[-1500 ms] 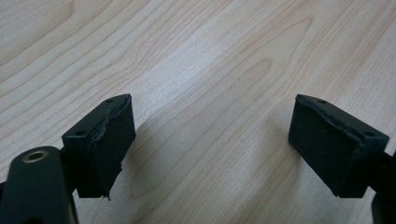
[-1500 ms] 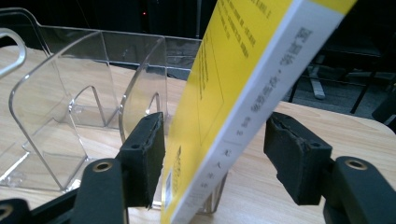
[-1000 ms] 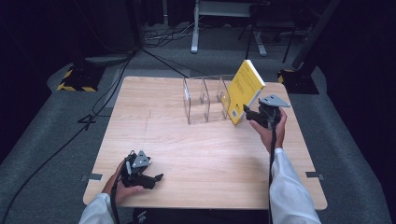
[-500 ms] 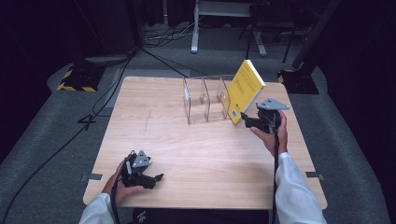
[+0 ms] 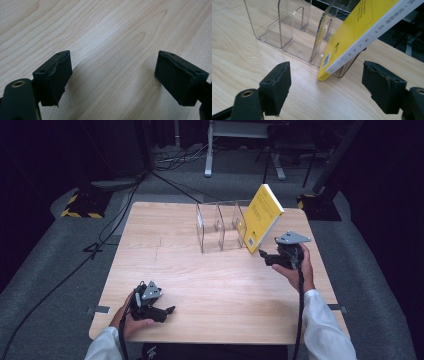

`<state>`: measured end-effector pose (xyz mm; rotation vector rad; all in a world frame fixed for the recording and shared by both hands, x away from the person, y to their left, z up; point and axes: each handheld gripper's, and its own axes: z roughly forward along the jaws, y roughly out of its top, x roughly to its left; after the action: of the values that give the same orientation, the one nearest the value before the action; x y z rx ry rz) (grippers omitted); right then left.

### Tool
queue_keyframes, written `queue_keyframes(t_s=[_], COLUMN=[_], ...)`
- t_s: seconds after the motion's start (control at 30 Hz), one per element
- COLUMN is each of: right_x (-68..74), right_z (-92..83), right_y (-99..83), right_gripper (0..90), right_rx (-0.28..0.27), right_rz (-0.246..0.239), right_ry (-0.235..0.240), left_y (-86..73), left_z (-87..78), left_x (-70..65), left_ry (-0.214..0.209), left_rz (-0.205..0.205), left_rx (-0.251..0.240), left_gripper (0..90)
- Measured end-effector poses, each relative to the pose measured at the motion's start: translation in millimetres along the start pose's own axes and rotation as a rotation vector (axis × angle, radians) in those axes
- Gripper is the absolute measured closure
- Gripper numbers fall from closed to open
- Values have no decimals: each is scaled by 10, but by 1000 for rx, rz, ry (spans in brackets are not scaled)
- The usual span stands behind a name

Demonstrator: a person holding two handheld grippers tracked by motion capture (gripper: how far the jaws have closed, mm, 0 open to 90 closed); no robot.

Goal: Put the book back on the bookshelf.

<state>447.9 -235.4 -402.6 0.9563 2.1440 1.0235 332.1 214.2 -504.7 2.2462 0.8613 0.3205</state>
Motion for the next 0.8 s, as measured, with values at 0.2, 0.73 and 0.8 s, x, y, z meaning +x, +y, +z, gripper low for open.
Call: queue_keyframes(t_s=[0.2,0.73,0.8], right_x=[56,153,167], right_z=[-54,-200,-211], right_y=[-45,-246,-282], right_gripper=[243,253,253], right_rx=[23,59,68], right_rz=[-48,-110,-116], right_ry=[19,38,42], left_y=[0,0,0], left_z=[0,0,0], left_x=[0,0,0], left_ry=[0,0,0], left_rz=[0,0,-1], left_rx=[0,0,0], left_gripper=[150,150,150])
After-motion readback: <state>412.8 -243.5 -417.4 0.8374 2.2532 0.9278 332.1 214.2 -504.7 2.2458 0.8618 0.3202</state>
